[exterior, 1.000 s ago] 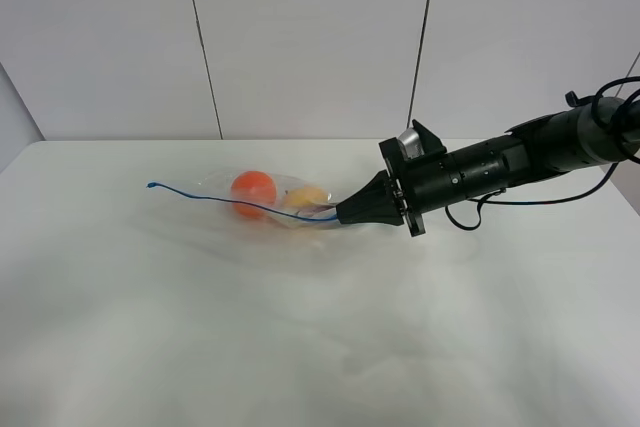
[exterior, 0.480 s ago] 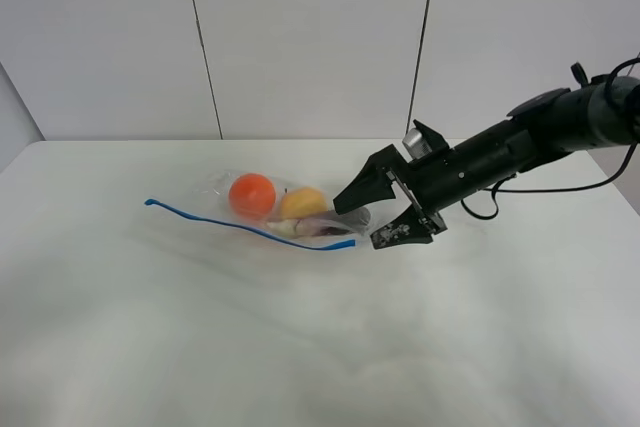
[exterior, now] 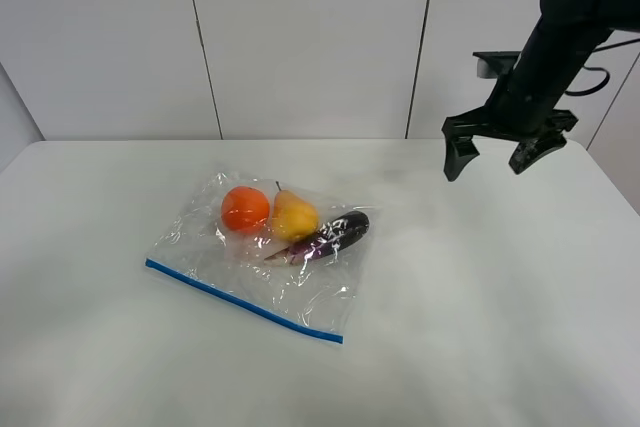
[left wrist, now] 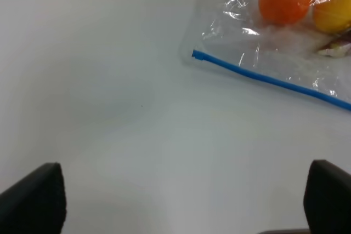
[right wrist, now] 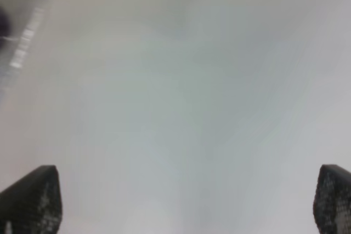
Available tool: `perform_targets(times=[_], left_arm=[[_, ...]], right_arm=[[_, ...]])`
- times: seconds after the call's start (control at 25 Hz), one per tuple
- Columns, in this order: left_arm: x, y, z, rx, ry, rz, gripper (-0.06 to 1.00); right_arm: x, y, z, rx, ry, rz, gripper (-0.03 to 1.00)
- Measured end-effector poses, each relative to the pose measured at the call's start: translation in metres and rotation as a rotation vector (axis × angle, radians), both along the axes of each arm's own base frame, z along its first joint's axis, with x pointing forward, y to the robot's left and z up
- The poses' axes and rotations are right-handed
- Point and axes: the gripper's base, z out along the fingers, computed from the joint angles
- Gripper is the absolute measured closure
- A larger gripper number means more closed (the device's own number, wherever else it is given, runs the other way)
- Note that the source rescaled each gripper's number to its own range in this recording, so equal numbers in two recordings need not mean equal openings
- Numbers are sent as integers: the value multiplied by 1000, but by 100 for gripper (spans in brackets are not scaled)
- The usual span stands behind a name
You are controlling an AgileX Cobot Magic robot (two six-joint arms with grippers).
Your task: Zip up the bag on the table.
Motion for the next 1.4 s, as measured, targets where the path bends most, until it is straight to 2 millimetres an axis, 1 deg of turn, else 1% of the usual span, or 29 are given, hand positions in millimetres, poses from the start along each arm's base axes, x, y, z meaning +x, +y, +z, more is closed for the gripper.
perform_targets(times=[0.12,0.24,0.4,0.48,0.56,0.6,0.72,0.84,0.88,1.16,1.28,1.32,1.4], left_arm=[[0,0,0,0,0,0,-6],[0,0,0,0,0,0,-6],[0,0,0,0,0,0,-6],[0,0,0,0,0,0,-6],[0,0,0,0,0,0,-6],[0,0,0,0,0,0,-6],[0,0,0,0,0,0,-6],[0,0,0,0,0,0,-6],[0,0,0,0,0,0,-6],[0,0,0,0,0,0,-6],[0,0,0,0,0,0,-6],[0,0,0,0,0,0,-6],[0,0,0,0,0,0,-6]], right_arm=[[1,-10,6,-38,-4,-14,-2],[2,-29,8,-23,-5,-70,-2],[-1,-67,16,18,-21,-185,-2],[-6,-82,23,64,-36,-239,-2],[-17,-85,29,74,-43,-245,-2],[-23,-85,29,73,-36,-243,-2],[-49,-83,31,67,-19,-242,-2],[-83,-79,35,66,-8,-244,-2],[-95,-78,32,65,4,-244,-2],[-198,-66,29,77,-19,-257,-2],[-245,-60,27,81,-103,-259,-2],[-257,-59,24,81,-138,-260,-2],[-283,-56,20,84,-253,-260,-2]])
